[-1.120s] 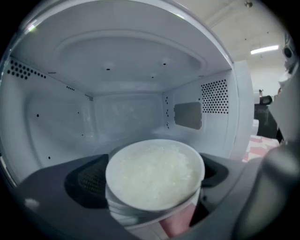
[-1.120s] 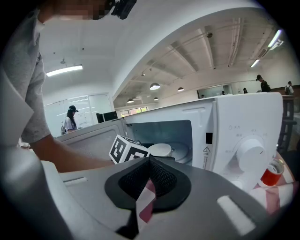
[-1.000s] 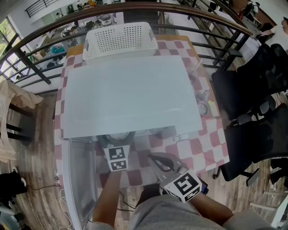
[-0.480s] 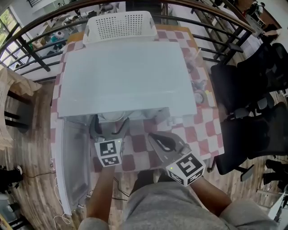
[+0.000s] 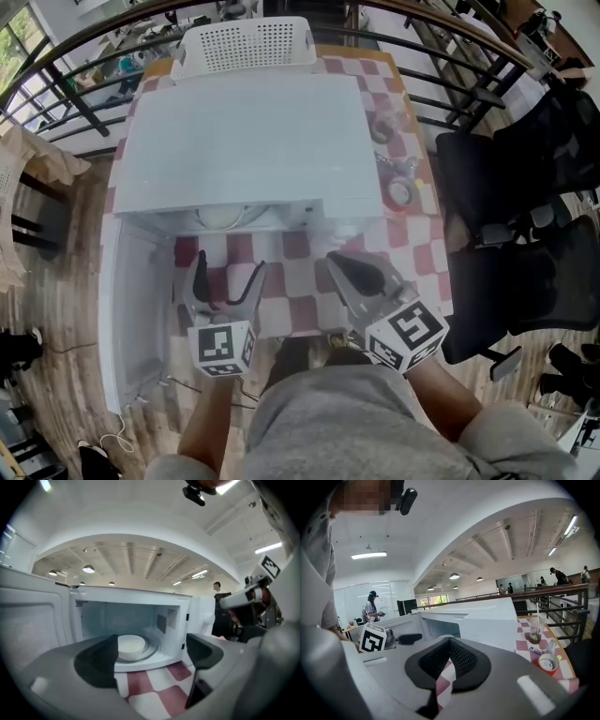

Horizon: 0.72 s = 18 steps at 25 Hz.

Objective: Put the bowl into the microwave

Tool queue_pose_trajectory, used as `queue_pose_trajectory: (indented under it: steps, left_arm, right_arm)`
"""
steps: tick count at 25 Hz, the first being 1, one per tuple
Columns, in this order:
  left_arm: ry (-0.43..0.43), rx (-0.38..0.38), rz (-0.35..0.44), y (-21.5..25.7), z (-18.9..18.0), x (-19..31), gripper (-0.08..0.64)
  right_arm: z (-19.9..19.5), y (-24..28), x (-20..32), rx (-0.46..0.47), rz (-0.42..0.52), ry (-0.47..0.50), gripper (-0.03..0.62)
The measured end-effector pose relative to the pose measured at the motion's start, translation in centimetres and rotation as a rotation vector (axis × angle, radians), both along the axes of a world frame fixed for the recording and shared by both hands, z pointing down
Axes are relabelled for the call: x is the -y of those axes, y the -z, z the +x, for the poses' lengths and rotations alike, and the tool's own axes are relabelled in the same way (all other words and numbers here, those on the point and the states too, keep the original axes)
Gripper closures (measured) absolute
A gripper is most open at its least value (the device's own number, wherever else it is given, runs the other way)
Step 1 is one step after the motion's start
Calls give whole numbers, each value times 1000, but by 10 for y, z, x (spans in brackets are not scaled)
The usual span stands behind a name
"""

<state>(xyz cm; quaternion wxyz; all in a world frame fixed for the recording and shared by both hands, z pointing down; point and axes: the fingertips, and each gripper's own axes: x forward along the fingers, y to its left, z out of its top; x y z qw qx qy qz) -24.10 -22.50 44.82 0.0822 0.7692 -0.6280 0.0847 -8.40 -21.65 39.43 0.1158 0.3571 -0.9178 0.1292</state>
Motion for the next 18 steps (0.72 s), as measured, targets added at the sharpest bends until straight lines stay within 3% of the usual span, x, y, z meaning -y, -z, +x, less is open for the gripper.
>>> queue_pose_trajectory:
  steps: [3,8,13,18]
  left_arm:
    - [16,-5,22,19,18,-24,142]
    - [58,-43,37,45,51,-58,289]
    - [84,-8,69,68,85,-91,452]
    - [118,5,89,82,115,-120,548]
  right_arm:
    - [20,10,-6,11,10,6,595]
    - [49,17,-24,24,3,33,595]
    - [65,21,-48,53,5,83,595]
    - [87,25,-69,62,7,130,595]
